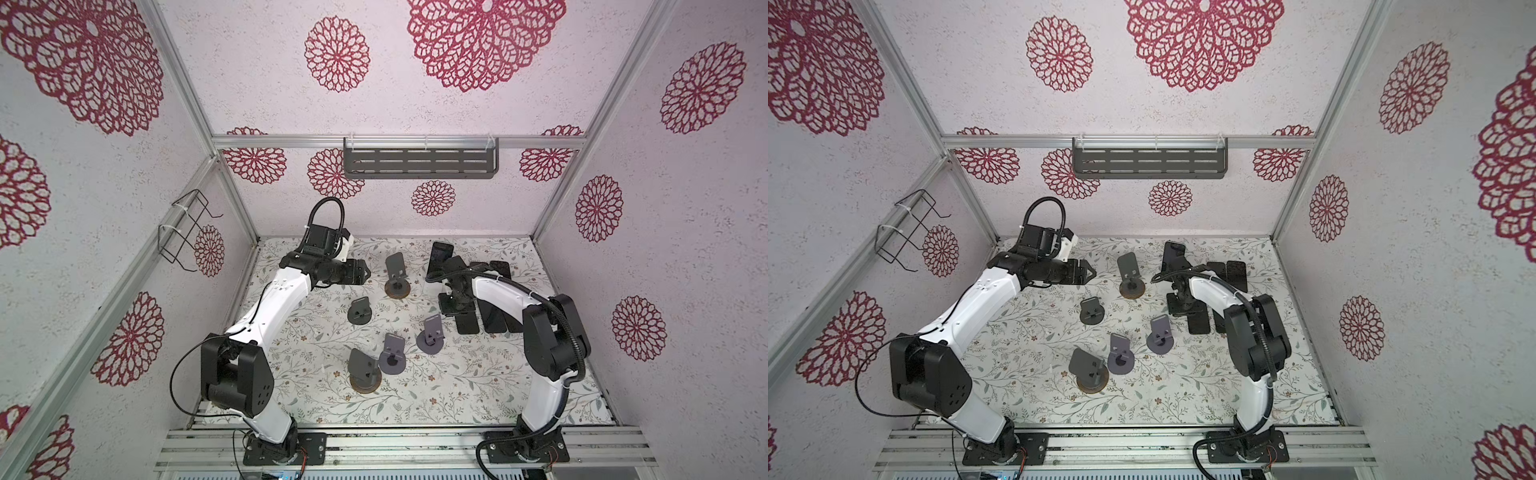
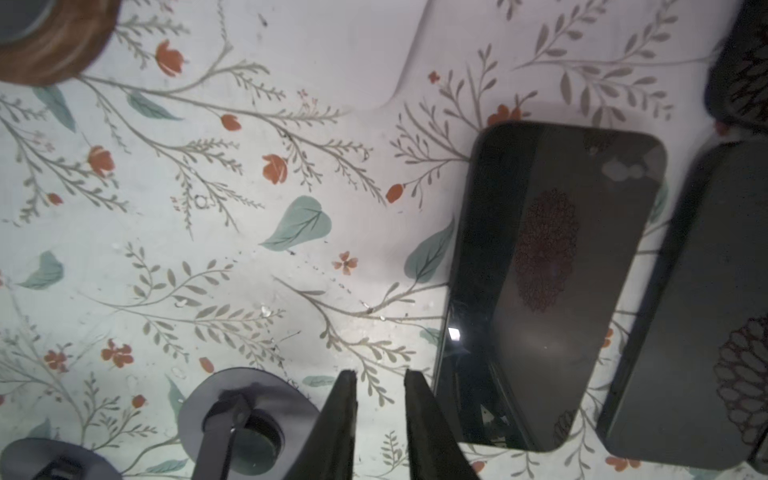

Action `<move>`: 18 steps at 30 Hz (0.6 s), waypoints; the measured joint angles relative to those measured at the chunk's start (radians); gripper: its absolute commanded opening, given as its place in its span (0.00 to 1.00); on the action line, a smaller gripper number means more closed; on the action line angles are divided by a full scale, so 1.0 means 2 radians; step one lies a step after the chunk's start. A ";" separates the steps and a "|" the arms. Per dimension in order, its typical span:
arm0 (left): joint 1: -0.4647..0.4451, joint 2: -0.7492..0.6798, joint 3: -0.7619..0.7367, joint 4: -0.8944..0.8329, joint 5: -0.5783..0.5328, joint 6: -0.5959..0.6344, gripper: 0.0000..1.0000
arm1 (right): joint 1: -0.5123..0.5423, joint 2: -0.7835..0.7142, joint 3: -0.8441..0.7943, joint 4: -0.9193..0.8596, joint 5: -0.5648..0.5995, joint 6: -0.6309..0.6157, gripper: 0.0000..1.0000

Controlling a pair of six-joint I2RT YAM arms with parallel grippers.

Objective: Remove the phone from the phone stand
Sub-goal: 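Push the newly placed phone against the flat phones with the right gripper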

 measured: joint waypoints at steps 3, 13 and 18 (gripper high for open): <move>0.000 0.000 0.000 0.000 0.000 0.000 0.79 | 0.000 0.002 -0.006 0.007 0.001 0.001 0.19; 0.000 0.000 0.000 0.000 0.000 0.002 0.79 | -0.004 0.022 -0.020 0.032 0.004 0.000 0.17; 0.000 0.000 0.000 0.000 0.000 0.003 0.79 | -0.012 0.025 -0.029 0.035 0.014 0.000 0.17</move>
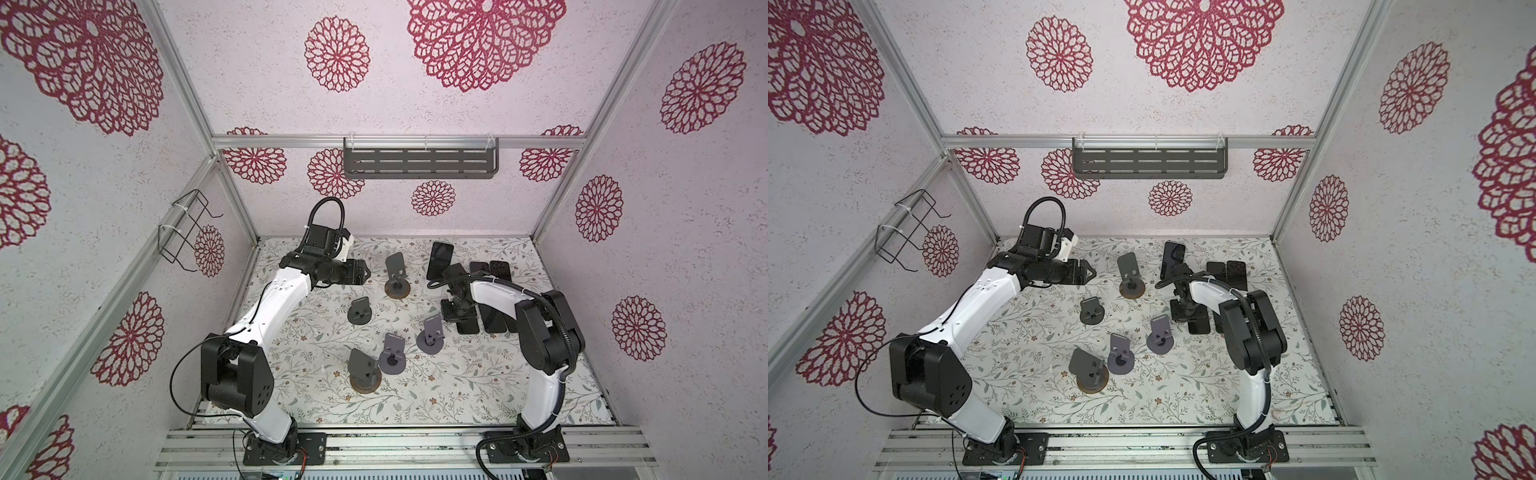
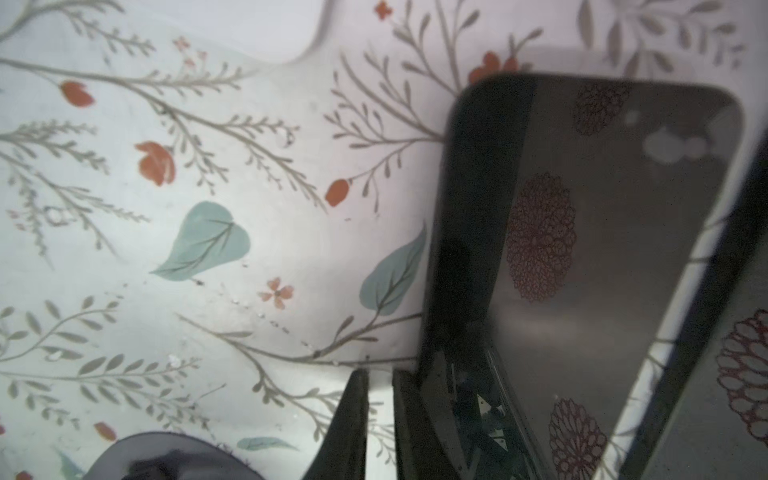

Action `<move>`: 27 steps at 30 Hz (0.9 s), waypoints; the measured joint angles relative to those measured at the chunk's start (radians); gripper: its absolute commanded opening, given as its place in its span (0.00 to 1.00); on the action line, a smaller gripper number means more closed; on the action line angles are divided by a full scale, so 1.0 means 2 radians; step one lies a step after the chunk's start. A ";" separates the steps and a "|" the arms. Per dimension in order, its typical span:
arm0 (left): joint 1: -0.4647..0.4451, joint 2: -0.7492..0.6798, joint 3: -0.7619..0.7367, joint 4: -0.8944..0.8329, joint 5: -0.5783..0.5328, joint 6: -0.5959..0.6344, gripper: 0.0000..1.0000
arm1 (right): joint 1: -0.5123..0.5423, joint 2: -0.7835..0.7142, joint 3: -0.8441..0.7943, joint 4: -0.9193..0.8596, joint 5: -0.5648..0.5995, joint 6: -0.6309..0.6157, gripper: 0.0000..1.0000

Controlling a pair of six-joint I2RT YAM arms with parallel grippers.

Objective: Remove the phone from the phone stand
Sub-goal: 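Push the newly placed phone against the flat phones with the right gripper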

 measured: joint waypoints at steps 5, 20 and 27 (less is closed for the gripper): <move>0.000 0.000 0.000 0.000 0.000 0.000 0.79 | -0.010 0.000 -0.004 0.008 0.003 0.000 0.17; 0.000 0.000 0.000 0.000 0.000 0.001 0.79 | -0.019 0.000 -0.006 0.019 0.004 0.000 0.17; 0.000 0.000 0.000 0.000 0.002 0.004 0.80 | -0.026 -0.001 -0.006 0.021 0.003 0.000 0.20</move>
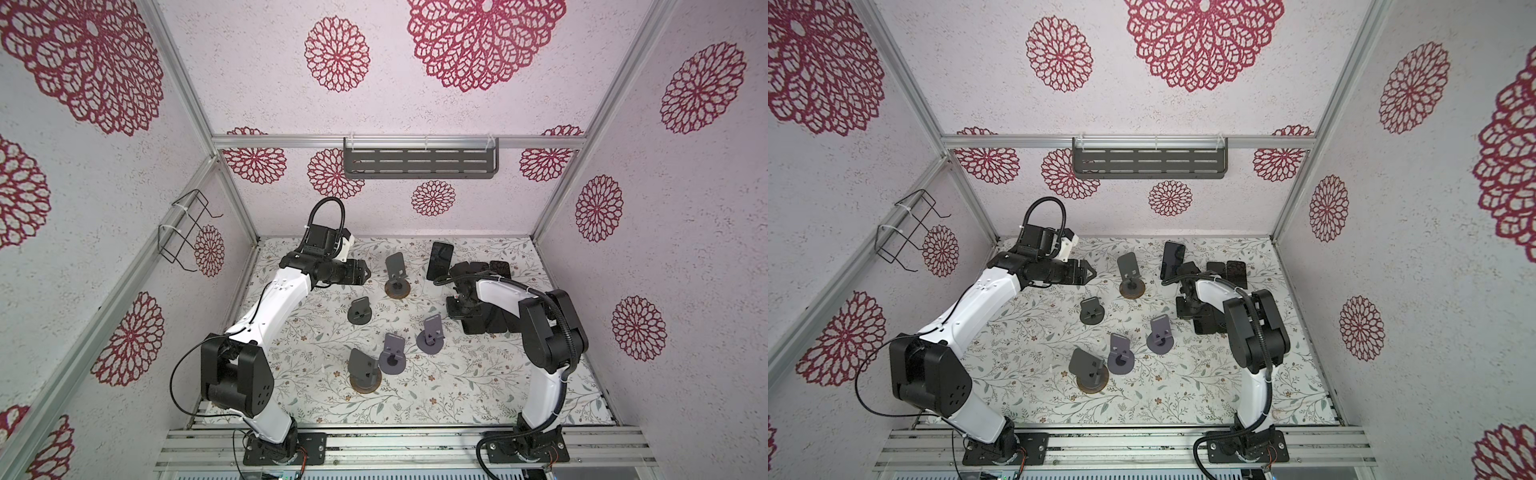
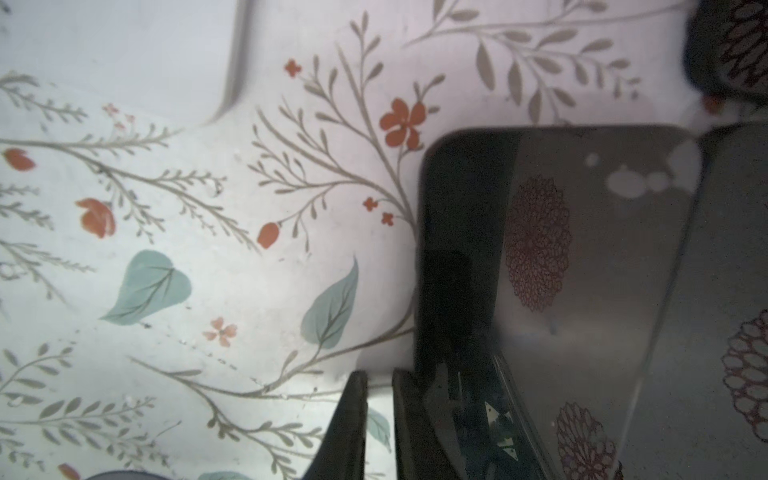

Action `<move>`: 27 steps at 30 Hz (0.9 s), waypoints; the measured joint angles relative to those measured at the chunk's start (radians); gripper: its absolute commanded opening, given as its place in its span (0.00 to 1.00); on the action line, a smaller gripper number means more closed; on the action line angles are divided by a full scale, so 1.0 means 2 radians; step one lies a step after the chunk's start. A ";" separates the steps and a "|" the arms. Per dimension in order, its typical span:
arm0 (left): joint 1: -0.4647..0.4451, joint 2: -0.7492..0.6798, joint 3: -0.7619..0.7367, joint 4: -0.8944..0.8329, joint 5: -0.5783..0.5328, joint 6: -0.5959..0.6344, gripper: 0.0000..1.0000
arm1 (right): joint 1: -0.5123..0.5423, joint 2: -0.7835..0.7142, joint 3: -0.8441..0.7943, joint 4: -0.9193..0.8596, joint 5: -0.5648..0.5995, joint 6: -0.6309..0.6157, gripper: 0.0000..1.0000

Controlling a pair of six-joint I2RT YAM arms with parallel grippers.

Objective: Remove the phone from the phone stand
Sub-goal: 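Push the newly placed phone against the flat phones with the right gripper, then reach the right gripper to the teal-edged phone on the white stand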

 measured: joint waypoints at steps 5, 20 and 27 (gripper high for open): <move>0.000 0.000 0.000 0.000 0.000 0.001 0.80 | -0.001 -0.025 0.000 0.004 -0.010 -0.002 0.35; 0.000 -0.001 0.000 0.000 0.014 0.014 0.80 | -0.114 -0.144 -0.001 0.075 -0.144 -0.111 0.53; 0.000 -0.005 0.000 0.001 0.035 0.030 0.80 | -0.152 -0.114 0.032 0.123 -0.274 -0.137 0.51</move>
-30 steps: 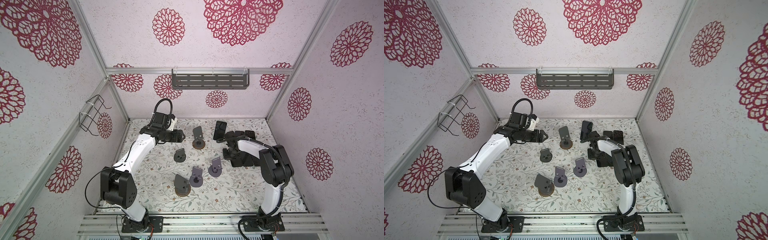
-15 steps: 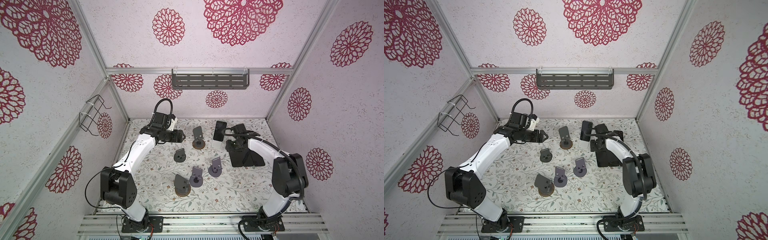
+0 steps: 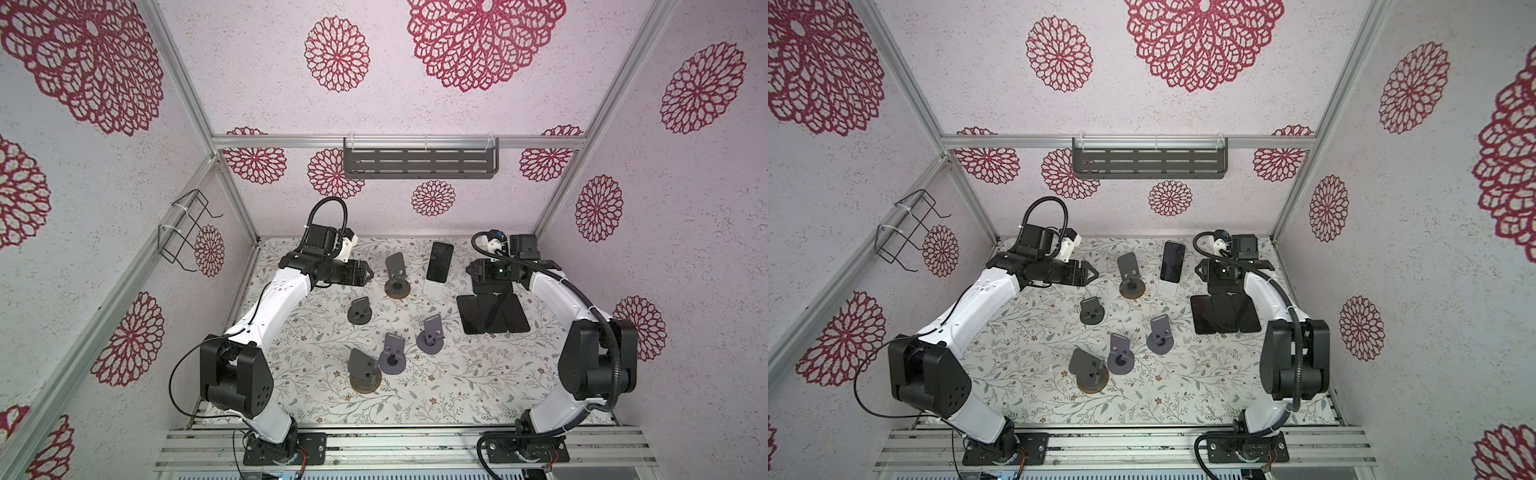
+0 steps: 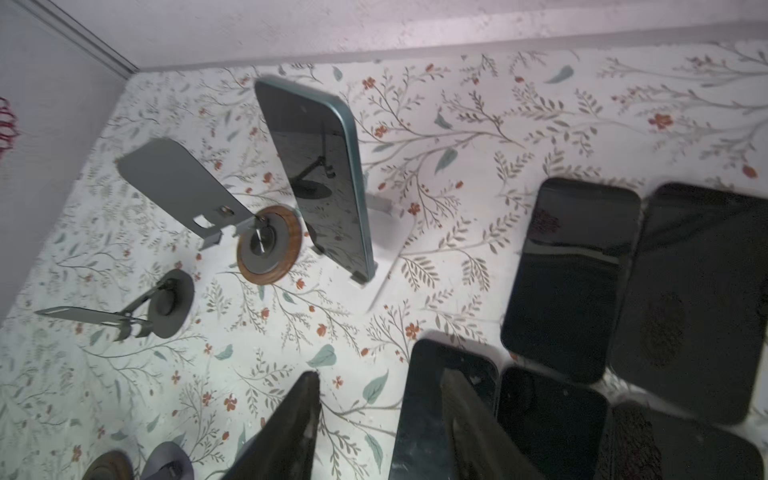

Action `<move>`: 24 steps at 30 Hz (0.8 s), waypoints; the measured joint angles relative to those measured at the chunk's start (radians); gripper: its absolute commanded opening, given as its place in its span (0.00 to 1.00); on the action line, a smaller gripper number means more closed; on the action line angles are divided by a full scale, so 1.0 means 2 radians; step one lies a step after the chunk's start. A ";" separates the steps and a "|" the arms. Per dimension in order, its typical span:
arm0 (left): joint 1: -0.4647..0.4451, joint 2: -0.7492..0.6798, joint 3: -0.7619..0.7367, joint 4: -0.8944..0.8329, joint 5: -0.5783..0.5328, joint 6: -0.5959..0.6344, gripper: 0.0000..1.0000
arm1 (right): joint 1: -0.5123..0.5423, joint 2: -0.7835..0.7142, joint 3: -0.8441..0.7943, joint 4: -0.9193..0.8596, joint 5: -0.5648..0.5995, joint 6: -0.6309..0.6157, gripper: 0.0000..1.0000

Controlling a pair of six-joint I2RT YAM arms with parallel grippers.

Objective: Remove the phone from the phone stand
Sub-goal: 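Reach the right gripper to the teal-edged phone on the white stand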

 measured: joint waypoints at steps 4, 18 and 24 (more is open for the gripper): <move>-0.002 -0.001 0.000 0.002 0.009 0.012 0.80 | -0.004 0.057 0.048 0.030 -0.060 0.001 0.52; -0.013 -0.001 0.000 -0.008 0.015 0.034 0.80 | 0.013 0.147 0.092 0.119 -0.128 0.043 0.44; -0.015 -0.001 0.000 -0.012 0.013 0.038 0.80 | 0.020 0.157 0.094 0.152 -0.133 0.064 0.24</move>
